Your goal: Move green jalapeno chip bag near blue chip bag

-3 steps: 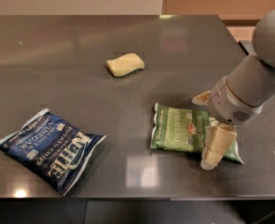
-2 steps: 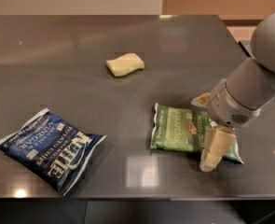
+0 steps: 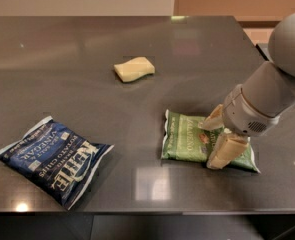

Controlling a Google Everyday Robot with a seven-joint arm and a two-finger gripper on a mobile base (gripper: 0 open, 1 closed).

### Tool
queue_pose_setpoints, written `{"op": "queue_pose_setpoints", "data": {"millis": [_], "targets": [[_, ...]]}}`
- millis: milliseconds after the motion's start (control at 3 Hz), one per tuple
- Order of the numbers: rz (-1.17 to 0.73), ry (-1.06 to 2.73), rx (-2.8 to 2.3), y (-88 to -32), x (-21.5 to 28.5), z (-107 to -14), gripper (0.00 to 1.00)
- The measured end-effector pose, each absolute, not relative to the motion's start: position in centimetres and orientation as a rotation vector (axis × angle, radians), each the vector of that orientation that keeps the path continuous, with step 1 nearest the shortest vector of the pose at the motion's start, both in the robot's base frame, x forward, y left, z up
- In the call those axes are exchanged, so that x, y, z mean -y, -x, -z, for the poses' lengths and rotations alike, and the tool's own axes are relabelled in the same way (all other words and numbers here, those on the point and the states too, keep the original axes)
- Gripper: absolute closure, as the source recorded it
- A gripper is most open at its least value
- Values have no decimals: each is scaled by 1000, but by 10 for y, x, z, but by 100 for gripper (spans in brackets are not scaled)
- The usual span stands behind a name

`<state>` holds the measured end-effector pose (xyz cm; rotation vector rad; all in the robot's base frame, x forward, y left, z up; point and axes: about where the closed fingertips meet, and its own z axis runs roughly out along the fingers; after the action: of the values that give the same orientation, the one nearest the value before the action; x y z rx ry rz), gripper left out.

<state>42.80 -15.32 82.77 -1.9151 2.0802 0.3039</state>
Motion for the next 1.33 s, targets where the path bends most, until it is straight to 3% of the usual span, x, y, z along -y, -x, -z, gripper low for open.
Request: {"op": "queue_pose_setpoints", "data": {"millis": [667,1000,1333], "targets": [[-305,1918,-2081,-429,154,-832,82],[-317,1915,-2075,-429,150,-838,100],[-344,1885,-2070,-435,136,-853,100]]}}
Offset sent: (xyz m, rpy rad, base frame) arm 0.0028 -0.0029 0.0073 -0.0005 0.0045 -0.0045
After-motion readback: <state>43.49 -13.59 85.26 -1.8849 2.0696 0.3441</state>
